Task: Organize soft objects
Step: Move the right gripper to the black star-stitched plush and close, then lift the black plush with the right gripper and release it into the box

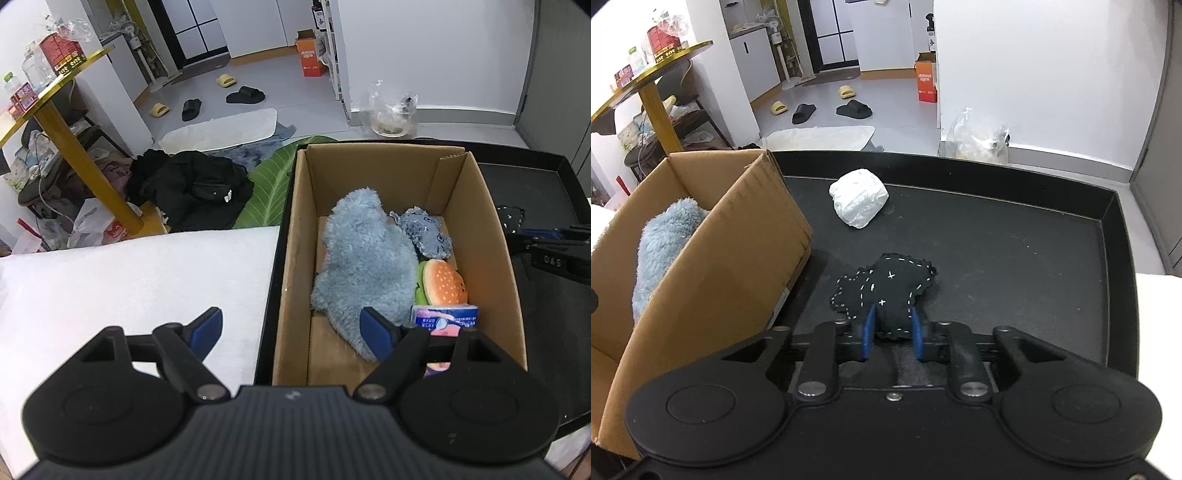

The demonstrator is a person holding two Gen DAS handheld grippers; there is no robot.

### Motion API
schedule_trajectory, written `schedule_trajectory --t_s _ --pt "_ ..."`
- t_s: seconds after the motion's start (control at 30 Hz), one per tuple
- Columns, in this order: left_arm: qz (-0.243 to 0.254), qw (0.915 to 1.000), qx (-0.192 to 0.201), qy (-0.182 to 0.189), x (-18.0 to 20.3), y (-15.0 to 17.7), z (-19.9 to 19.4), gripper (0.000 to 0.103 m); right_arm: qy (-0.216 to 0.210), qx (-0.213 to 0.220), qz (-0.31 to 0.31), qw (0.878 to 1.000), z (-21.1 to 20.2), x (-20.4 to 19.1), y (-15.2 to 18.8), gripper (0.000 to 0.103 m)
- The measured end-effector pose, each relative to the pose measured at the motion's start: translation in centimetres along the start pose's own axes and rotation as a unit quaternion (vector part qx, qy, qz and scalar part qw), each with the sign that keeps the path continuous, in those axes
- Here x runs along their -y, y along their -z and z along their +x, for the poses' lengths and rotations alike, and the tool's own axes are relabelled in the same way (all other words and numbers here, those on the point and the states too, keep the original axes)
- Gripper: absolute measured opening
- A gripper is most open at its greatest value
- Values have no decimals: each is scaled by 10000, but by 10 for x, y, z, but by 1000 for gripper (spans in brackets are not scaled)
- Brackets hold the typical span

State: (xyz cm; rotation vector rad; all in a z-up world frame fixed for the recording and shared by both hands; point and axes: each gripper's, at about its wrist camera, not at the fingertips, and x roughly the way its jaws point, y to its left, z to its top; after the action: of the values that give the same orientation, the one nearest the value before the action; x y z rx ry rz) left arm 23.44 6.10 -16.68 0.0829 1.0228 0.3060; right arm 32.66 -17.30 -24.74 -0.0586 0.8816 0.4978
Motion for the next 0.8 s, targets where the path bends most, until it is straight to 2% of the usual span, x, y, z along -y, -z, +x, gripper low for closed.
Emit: schedule_trajectory --t_s 0.07,0.4,0.8 --pt "-16 10000 0 -23 0 0 0 80 -15 -14 76 10000 -5 1 1 13" --pt "-209 9998 22 20 -7 0 -4 80 92 -59 228 9997 -33 -3 5 12" --pt "-465 9985 157 224 -19 3 -12 80 262 130 -26 9996 -69 -24 -8 11"
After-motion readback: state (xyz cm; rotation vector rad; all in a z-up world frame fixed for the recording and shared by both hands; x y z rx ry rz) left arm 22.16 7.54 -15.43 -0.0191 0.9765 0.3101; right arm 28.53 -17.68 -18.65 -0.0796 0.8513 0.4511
